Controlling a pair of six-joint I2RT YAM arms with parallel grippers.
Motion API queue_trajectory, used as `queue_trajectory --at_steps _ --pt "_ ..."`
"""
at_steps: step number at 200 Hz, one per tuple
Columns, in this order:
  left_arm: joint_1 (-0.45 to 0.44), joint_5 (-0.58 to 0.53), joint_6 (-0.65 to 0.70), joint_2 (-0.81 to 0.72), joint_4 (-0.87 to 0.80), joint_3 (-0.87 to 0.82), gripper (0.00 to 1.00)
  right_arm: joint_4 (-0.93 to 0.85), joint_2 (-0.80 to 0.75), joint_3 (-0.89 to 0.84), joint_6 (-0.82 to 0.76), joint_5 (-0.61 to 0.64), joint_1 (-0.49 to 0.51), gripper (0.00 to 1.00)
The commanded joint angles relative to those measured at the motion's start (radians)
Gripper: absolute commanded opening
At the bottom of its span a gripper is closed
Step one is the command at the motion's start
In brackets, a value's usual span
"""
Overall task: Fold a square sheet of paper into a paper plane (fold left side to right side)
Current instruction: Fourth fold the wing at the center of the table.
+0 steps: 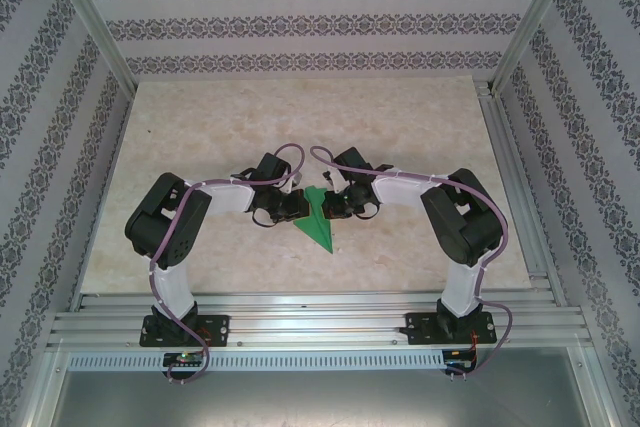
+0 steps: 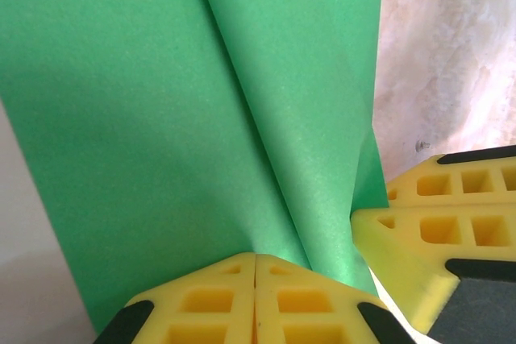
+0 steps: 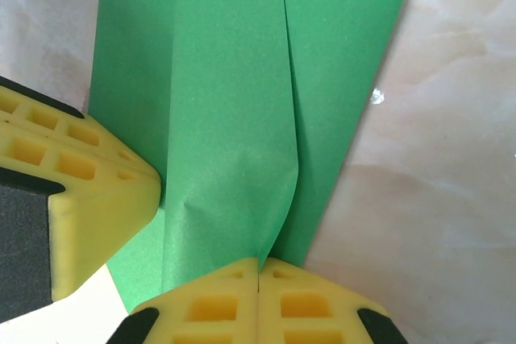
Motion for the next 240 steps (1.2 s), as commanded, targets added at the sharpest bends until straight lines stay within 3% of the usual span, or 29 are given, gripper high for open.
queue_trajectory --at_steps 1,148,240 --pt "-0.011 -0.077 0.031 0.037 -0.101 -0.013 0.09 -0.019 -0.023 0.012 -0.023 0.028 -0.007 0.04" --pt "-0.012 -0.073 0.031 0.030 -0.098 -0.014 0.09 -0.039 0.045 0.024 -0.041 0.045 0.002 0.05" --pt "0.020 -0.051 0.036 -0.169 -0.153 0.004 0.22 -0.068 0.084 0.007 -0.036 0.062 0.022 0.04"
